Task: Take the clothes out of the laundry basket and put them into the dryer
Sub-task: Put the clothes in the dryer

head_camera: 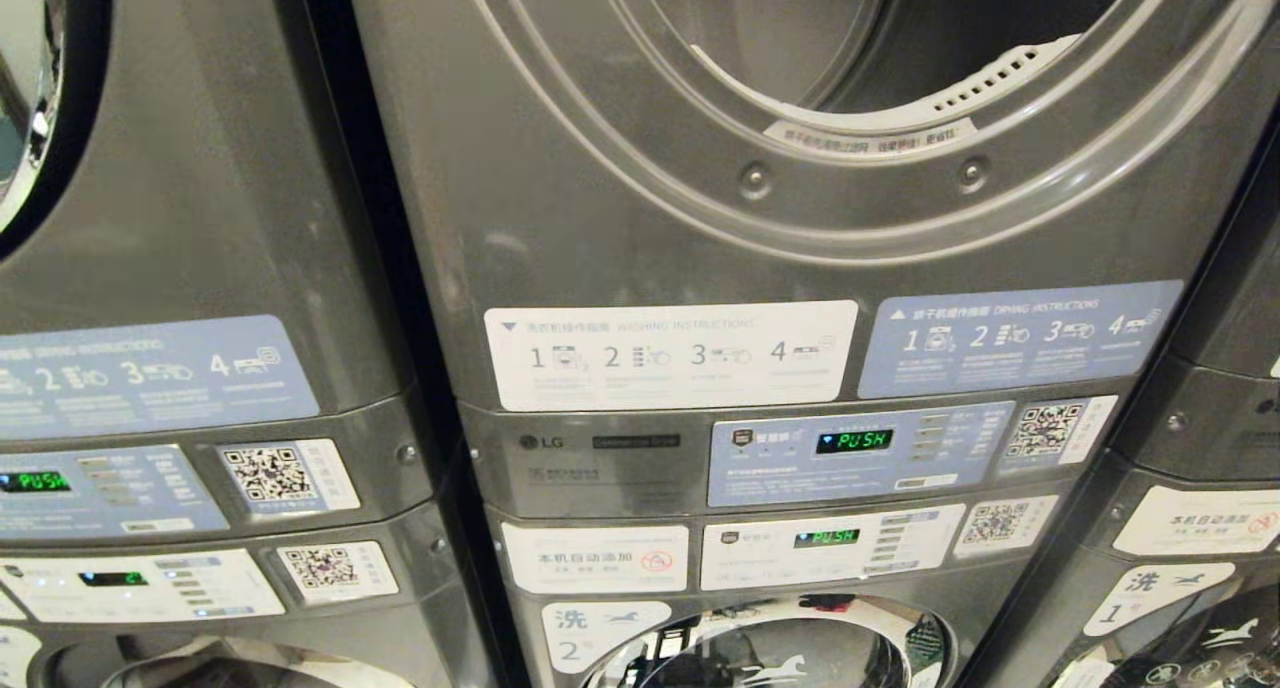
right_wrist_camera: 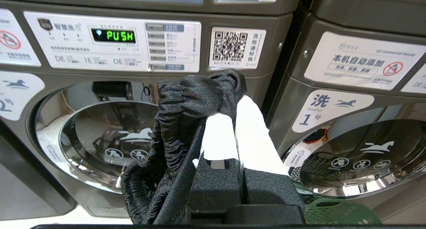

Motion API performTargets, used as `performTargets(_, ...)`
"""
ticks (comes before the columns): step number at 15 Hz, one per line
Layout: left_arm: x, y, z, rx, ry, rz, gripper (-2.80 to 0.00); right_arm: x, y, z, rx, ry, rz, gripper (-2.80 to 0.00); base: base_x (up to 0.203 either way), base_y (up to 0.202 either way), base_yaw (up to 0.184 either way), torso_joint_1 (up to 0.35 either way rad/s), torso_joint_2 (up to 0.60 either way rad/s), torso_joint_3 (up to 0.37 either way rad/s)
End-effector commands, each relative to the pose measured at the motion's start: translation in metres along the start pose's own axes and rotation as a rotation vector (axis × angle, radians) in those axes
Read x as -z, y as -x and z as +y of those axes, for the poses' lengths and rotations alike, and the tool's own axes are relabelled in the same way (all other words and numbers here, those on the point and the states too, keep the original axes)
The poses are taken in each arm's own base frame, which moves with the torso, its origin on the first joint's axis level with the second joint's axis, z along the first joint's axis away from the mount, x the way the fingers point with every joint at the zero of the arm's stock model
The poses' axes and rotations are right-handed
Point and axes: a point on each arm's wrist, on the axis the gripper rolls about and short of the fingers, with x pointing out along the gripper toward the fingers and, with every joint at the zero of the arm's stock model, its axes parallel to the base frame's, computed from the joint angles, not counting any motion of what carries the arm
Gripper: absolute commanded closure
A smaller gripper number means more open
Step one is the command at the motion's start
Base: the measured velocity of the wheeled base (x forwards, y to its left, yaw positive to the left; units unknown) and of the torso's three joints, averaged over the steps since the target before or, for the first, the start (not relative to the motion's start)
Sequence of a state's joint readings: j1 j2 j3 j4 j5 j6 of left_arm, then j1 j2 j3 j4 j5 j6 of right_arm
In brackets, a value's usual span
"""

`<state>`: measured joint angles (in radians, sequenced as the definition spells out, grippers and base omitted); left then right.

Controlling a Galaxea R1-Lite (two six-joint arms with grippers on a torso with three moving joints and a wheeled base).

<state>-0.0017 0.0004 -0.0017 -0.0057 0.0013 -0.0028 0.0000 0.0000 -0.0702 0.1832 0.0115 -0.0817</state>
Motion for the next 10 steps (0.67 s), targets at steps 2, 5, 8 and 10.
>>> performTargets(2,0.0,0.0,0.0,0.0,0.0,-0.001,0.0,0.0,0.0,0.0,-0.001,0.001,0.0,0.0,0.0,0.0,0.0,0.17,-0.32,-0.165)
performTargets(5,0.0,0.0,0.0,0.0,0.0,-0.001,0.0,0.0,0.0,0.0,-0.001,0.003,0.001,0.0,0.0,0.0,0.0,0.163,-0.32,-0.152)
performTargets(8,0.0,0.0,0.0,0.0,0.0,-0.001,0.0,0.0,0.0,0.0,-0.001,0.003,0.001,0.0,0.0,0.0,0.0,0.134,-0.27,-0.126)
performTargets(10,0.0,0.0,0.0,0.0,0.0,-0.001,0.0,-0.0001,0.0,0.0,-0.001,0.003,0.0,0.0,0.0,0.0,0.0,0.103,-0.2,-0.098)
